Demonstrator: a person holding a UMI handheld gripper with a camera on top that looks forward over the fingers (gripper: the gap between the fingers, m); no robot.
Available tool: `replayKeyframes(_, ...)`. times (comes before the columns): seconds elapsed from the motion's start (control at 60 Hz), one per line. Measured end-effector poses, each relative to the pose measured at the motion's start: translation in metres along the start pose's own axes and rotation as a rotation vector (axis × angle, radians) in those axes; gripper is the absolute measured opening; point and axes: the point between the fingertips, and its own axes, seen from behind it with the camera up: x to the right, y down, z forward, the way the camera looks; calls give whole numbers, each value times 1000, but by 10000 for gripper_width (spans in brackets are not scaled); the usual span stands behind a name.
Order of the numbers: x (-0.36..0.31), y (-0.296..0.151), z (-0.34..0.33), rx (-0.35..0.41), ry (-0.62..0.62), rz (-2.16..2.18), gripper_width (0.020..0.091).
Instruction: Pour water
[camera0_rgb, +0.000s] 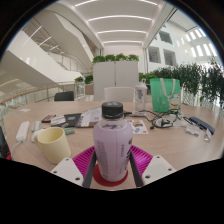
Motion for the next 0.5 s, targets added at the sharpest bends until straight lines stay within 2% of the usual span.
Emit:
replayKeyframes(0.167,-7,14,-18,-78,-1,10,833)
replayKeyframes(0.217,-7,19,-31,-107,22,23,847)
replayKeyframes(0.317,-13,14,-71,-130,78,55,831)
replayKeyframes(0.367,-27,12,-98,-128,83,57,846)
replayKeyframes(0.5,-64,-10,-176,-120,125,0,833)
